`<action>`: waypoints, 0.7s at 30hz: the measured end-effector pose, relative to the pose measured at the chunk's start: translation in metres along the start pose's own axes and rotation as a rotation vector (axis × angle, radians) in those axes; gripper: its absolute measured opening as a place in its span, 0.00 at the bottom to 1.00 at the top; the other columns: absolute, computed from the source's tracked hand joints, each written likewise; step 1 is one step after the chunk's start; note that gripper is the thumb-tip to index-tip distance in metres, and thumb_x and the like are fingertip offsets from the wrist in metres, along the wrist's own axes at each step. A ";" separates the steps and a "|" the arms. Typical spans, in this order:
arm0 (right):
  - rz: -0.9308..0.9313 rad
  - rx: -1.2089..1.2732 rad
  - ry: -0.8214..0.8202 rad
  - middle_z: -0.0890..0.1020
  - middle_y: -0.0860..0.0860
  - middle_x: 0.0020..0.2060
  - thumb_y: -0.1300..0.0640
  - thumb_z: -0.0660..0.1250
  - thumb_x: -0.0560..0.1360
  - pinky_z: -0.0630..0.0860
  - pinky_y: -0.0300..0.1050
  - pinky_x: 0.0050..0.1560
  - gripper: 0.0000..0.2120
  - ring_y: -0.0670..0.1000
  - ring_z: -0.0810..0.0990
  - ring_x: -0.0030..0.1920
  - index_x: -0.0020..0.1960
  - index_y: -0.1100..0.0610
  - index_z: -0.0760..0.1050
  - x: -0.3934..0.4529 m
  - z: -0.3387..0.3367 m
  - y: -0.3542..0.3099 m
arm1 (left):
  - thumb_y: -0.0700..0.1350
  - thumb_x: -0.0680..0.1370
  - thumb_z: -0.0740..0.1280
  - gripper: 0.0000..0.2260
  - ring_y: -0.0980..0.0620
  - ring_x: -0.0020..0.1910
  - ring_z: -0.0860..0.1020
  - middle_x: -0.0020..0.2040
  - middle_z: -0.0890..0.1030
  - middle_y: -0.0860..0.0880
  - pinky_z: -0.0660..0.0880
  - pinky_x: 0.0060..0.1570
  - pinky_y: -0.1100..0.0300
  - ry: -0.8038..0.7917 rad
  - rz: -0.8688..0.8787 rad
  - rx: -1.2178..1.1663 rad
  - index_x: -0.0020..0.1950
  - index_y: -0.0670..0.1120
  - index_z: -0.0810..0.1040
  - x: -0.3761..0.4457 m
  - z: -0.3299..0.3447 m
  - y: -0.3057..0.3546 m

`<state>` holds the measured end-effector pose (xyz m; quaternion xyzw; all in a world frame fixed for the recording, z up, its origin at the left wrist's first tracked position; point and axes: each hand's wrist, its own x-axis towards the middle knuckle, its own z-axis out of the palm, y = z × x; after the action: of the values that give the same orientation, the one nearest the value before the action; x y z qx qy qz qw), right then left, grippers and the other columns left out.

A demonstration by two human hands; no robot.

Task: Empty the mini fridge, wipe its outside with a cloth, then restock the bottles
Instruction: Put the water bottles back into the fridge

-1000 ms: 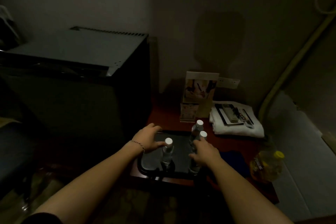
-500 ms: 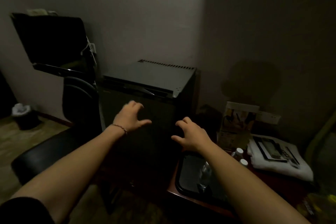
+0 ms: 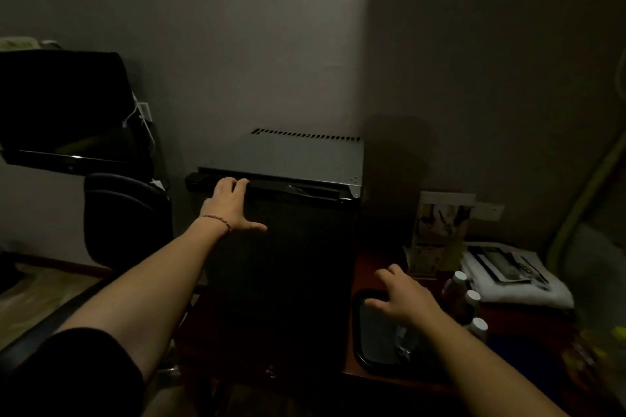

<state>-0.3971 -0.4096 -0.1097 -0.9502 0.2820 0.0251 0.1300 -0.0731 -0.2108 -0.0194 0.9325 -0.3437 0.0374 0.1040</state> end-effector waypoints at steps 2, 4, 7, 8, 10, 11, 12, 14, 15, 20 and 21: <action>0.049 -0.001 -0.025 0.66 0.51 0.67 0.37 0.66 0.76 0.76 0.52 0.57 0.31 0.55 0.73 0.64 0.73 0.51 0.63 -0.006 0.006 0.000 | 0.68 0.59 0.78 0.57 0.42 0.78 0.54 0.79 0.54 0.44 0.66 0.70 0.38 0.008 0.014 -0.022 0.79 0.51 0.54 -0.001 0.001 -0.002; 0.076 -0.015 -0.047 0.67 0.51 0.66 0.37 0.66 0.76 0.76 0.53 0.58 0.31 0.55 0.73 0.64 0.73 0.52 0.64 -0.013 0.013 0.000 | 0.71 0.58 0.76 0.58 0.42 0.78 0.53 0.79 0.53 0.45 0.65 0.71 0.37 -0.002 0.027 -0.046 0.79 0.51 0.53 -0.001 0.002 -0.004; 0.098 -0.038 -0.062 0.67 0.51 0.66 0.36 0.66 0.76 0.76 0.53 0.58 0.32 0.55 0.73 0.65 0.73 0.51 0.64 -0.020 0.019 0.002 | 0.74 0.57 0.74 0.59 0.42 0.78 0.53 0.79 0.55 0.45 0.64 0.71 0.38 -0.026 0.040 -0.057 0.79 0.50 0.54 -0.001 0.000 -0.008; 0.110 -0.035 -0.056 0.67 0.51 0.66 0.36 0.66 0.76 0.76 0.53 0.58 0.32 0.55 0.73 0.65 0.73 0.51 0.64 -0.022 0.019 0.004 | 0.74 0.57 0.74 0.59 0.42 0.78 0.55 0.79 0.56 0.45 0.64 0.72 0.39 -0.025 0.049 -0.054 0.79 0.49 0.55 -0.002 -0.003 -0.007; 0.130 -0.027 -0.031 0.67 0.50 0.66 0.37 0.66 0.76 0.76 0.52 0.58 0.31 0.55 0.73 0.65 0.73 0.51 0.64 -0.025 0.017 0.010 | 0.74 0.58 0.73 0.57 0.42 0.75 0.60 0.77 0.61 0.45 0.66 0.71 0.41 -0.024 0.068 -0.055 0.78 0.48 0.59 -0.004 -0.011 -0.004; 0.138 -0.028 -0.020 0.67 0.50 0.66 0.37 0.67 0.76 0.76 0.52 0.58 0.31 0.54 0.73 0.65 0.73 0.51 0.64 -0.026 0.016 0.013 | 0.75 0.58 0.73 0.55 0.42 0.73 0.63 0.75 0.63 0.44 0.69 0.69 0.42 -0.021 0.066 -0.060 0.77 0.47 0.60 -0.006 -0.014 -0.002; 0.147 -0.031 -0.015 0.67 0.50 0.67 0.37 0.67 0.76 0.76 0.51 0.58 0.31 0.54 0.73 0.65 0.72 0.51 0.64 -0.027 0.015 0.016 | 0.75 0.58 0.73 0.55 0.42 0.71 0.65 0.73 0.64 0.44 0.71 0.66 0.42 -0.019 0.054 -0.061 0.75 0.47 0.61 -0.008 -0.017 -0.001; 0.179 -0.035 -0.013 0.67 0.51 0.68 0.37 0.67 0.75 0.77 0.52 0.58 0.32 0.55 0.73 0.66 0.73 0.50 0.64 -0.028 0.012 0.024 | 0.78 0.56 0.70 0.55 0.40 0.68 0.65 0.71 0.61 0.43 0.72 0.63 0.42 -0.015 0.012 -0.022 0.74 0.49 0.59 -0.018 -0.017 0.000; 0.191 -0.038 -0.013 0.66 0.51 0.69 0.37 0.68 0.75 0.77 0.52 0.58 0.32 0.55 0.73 0.66 0.73 0.50 0.64 -0.028 0.011 0.028 | 0.80 0.55 0.68 0.55 0.39 0.67 0.64 0.70 0.59 0.42 0.72 0.63 0.42 -0.006 -0.008 0.023 0.73 0.50 0.57 -0.026 -0.015 -0.001; 0.186 -0.052 -0.019 0.67 0.52 0.68 0.38 0.68 0.75 0.77 0.55 0.61 0.31 0.56 0.73 0.66 0.71 0.52 0.66 -0.028 0.006 0.042 | 0.84 0.53 0.62 0.51 0.42 0.58 0.64 0.61 0.61 0.45 0.67 0.58 0.43 0.117 -0.078 0.074 0.65 0.53 0.61 -0.069 -0.009 0.001; 0.181 -0.057 -0.019 0.67 0.52 0.68 0.38 0.68 0.75 0.76 0.54 0.61 0.32 0.56 0.73 0.66 0.72 0.52 0.65 -0.026 0.005 0.043 | 0.84 0.53 0.61 0.50 0.43 0.56 0.64 0.60 0.62 0.46 0.66 0.56 0.45 0.173 -0.051 0.088 0.64 0.53 0.63 -0.074 -0.010 0.007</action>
<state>-0.4417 -0.4290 -0.1217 -0.9239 0.3645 0.0540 0.1027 -0.1342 -0.1670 -0.0186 0.9380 -0.3076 0.1300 0.0931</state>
